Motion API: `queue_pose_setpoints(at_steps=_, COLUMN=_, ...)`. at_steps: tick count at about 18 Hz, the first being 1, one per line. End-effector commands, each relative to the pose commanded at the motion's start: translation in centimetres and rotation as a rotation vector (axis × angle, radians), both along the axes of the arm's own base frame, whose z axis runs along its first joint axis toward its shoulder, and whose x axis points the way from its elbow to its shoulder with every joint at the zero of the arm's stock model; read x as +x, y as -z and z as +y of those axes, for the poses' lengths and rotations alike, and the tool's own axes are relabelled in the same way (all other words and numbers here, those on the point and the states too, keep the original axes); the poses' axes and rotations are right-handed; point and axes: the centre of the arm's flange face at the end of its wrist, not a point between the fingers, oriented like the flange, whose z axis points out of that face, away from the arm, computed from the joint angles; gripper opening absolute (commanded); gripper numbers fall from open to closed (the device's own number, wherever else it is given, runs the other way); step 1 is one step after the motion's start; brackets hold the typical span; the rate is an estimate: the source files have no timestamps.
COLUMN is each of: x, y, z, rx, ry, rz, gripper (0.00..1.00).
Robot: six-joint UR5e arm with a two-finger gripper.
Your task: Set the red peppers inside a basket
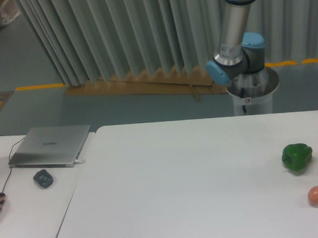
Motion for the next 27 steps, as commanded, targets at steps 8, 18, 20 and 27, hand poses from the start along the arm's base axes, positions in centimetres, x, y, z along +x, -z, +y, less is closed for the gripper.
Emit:
queue_pose_setpoints(at_steps=8, x=-0.3, y=-0.5, z=-0.1, rx=0.008, ry=-0.008, rz=0.025, gripper=1.00)
queue_pose_setpoints(at_steps=18, x=4.1, y=-5.5, z=4.9, rx=0.120, ry=-0.102, rz=0.065, gripper=1.00)
queue_pose_setpoints(at_steps=20, x=6.0, y=-5.2, z=5.6, rx=0.116, ry=-0.082, rz=0.047, gripper=1.00)
queue_pose_setpoints(at_steps=27, x=11.3, y=-5.7, z=10.2, rx=0.118, ry=-0.016, rz=0.045, gripper=1.00)
